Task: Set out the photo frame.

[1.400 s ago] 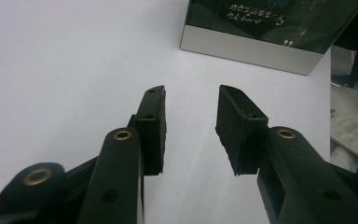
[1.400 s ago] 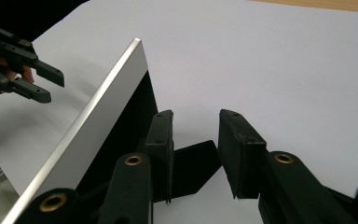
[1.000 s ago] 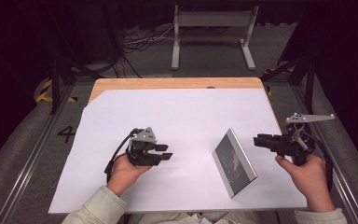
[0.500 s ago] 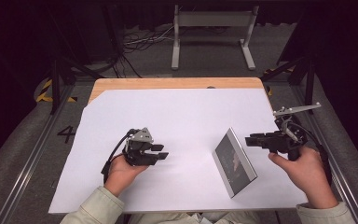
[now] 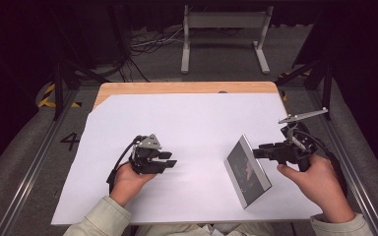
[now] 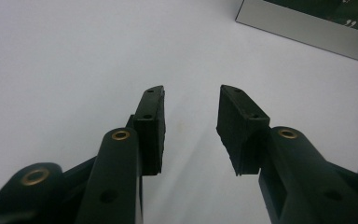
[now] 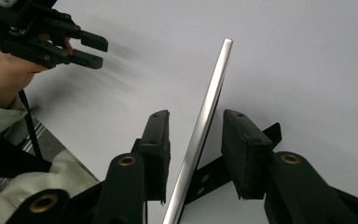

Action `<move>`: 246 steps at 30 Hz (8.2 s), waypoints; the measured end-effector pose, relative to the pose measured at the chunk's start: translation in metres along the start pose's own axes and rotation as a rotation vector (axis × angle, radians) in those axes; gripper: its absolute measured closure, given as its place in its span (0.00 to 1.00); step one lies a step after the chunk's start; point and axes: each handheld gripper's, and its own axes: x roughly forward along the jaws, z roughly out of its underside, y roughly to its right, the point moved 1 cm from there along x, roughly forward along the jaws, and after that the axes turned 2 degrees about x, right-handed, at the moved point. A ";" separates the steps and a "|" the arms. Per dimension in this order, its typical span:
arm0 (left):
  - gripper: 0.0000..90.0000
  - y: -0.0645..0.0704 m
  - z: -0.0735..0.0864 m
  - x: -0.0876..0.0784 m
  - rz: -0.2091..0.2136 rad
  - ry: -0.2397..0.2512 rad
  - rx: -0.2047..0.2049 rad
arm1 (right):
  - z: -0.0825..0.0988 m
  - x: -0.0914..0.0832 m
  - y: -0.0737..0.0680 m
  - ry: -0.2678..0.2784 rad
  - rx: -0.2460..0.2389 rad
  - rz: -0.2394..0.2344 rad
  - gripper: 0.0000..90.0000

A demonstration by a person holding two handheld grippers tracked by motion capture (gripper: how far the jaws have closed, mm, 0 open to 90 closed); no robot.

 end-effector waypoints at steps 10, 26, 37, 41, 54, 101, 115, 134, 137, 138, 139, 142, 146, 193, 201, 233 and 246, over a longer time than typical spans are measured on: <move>0.69 -0.003 0.002 -0.001 -0.001 0.005 -0.020 | 0.007 0.015 -0.003 -0.042 0.001 0.000 0.69; 0.69 -0.002 0.001 0.002 0.004 -0.002 -0.002 | 0.012 0.033 -0.011 -0.097 -0.039 0.093 0.78; 0.69 -0.002 0.002 0.003 0.005 -0.003 -0.006 | 0.011 0.032 -0.013 -0.094 -0.039 0.111 0.80; 0.68 -0.002 0.002 0.003 0.005 -0.004 -0.006 | 0.011 0.032 -0.012 -0.092 -0.032 0.109 0.80; 0.68 -0.002 0.002 0.005 0.012 -0.008 -0.005 | 0.009 0.030 -0.011 -0.084 -0.017 0.131 0.89; 0.68 -0.010 0.028 -0.024 -0.063 0.021 -0.102 | -0.075 0.048 -0.039 -0.158 -0.416 -0.054 0.93; 0.68 -0.011 0.029 -0.024 -0.069 0.018 -0.095 | -0.099 0.066 -0.031 -0.203 -0.556 -0.151 0.93; 0.68 -0.011 0.027 -0.021 -0.055 0.010 -0.093 | -0.105 0.085 -0.026 -0.257 -0.718 -0.226 0.93; 0.68 -0.011 0.027 -0.021 -0.055 0.010 -0.093 | -0.105 0.089 -0.025 -0.264 -0.732 -0.248 0.93; 0.68 -0.011 0.027 -0.021 -0.055 0.010 -0.093 | -0.106 0.090 -0.024 -0.268 -0.740 -0.257 0.93; 0.68 -0.011 0.027 -0.021 -0.054 0.011 -0.093 | -0.106 0.091 -0.024 -0.277 -0.764 -0.275 0.93; 0.68 -0.011 0.027 -0.020 -0.055 0.013 -0.096 | -0.106 0.093 -0.024 -0.290 -0.783 -0.287 0.93; 0.68 -0.011 0.027 -0.020 -0.056 0.012 -0.094 | -0.106 0.099 -0.023 -0.319 -0.796 -0.312 0.93; 0.67 -0.012 0.024 -0.020 -0.056 0.016 -0.088 | -0.090 0.056 0.020 -0.006 -0.687 -0.238 0.51; 0.66 -0.012 0.023 -0.021 -0.060 0.019 -0.087 | -0.078 0.035 0.033 0.047 -0.651 -0.201 0.51; 0.65 -0.030 0.046 -0.057 -0.150 0.069 -0.114 | -0.010 0.004 0.109 0.141 -0.448 -0.088 0.50; 0.65 -0.031 0.046 -0.058 -0.161 0.077 -0.114 | -0.002 0.010 0.117 0.159 -0.422 -0.084 0.49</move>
